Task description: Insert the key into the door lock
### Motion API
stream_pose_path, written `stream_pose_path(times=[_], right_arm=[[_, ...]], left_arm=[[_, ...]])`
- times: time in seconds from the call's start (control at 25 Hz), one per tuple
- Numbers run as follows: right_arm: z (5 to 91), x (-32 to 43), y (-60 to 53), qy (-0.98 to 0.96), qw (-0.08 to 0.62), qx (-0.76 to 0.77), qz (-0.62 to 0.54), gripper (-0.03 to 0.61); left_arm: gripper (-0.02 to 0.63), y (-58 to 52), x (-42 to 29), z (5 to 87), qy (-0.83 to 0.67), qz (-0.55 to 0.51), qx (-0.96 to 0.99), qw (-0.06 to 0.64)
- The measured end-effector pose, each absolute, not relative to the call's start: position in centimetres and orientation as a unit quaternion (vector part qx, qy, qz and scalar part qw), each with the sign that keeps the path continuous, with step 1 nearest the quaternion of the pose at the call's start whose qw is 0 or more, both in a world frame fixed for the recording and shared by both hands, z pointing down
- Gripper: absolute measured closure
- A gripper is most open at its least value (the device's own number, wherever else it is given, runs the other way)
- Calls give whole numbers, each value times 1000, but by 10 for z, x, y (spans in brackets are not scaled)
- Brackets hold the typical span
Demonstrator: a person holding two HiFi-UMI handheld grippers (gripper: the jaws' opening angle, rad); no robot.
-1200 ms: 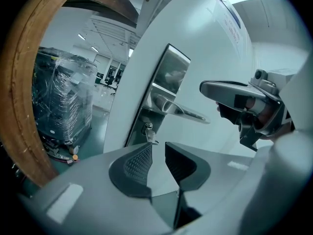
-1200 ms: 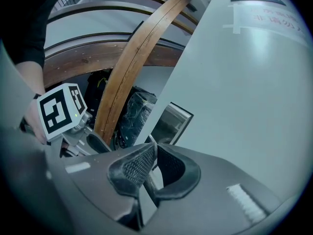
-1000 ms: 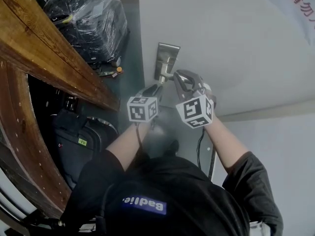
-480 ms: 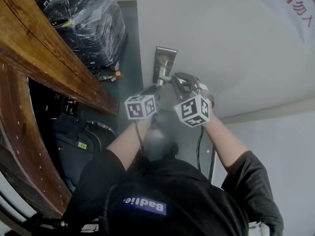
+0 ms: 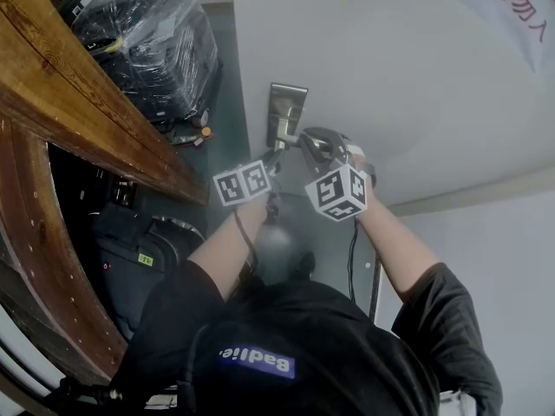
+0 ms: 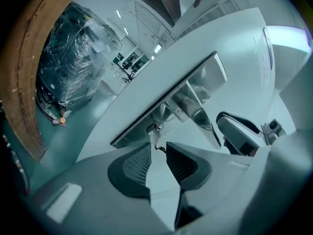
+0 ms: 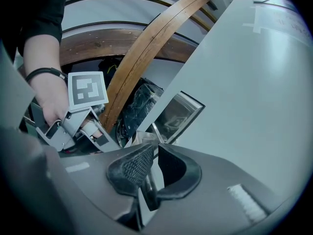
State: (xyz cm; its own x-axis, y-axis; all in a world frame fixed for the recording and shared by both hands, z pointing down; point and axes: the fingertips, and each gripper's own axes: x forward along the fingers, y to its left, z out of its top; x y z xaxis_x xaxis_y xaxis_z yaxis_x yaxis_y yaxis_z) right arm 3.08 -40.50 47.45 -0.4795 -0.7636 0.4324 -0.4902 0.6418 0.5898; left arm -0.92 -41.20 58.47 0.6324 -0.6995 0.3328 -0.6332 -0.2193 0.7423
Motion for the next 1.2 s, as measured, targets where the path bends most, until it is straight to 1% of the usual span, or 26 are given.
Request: stream_pose_path(times=[0.16,0.32,0.6,0.68,1.2], right_arm=[[474,29,-404,-838,349,370,-199,542],[475,28,-406,-838,352,365,-203,543],[479,30,-407,-835,361,362,-203,546],[481,29,-407,-835,362,361,-203,548],[480,25,-409,-838,349,364,-211,572]], left_arm=[[500,-415,-7,586,-419,-67,765,485],[525,-418,-3,585,-414,-83,761,492],[546,-419,-2,583,-403,-115,756,503],[566,-419,-3,584,-401,-124,752,509],[571,-416,-3,583,-391,-169,725,540]])
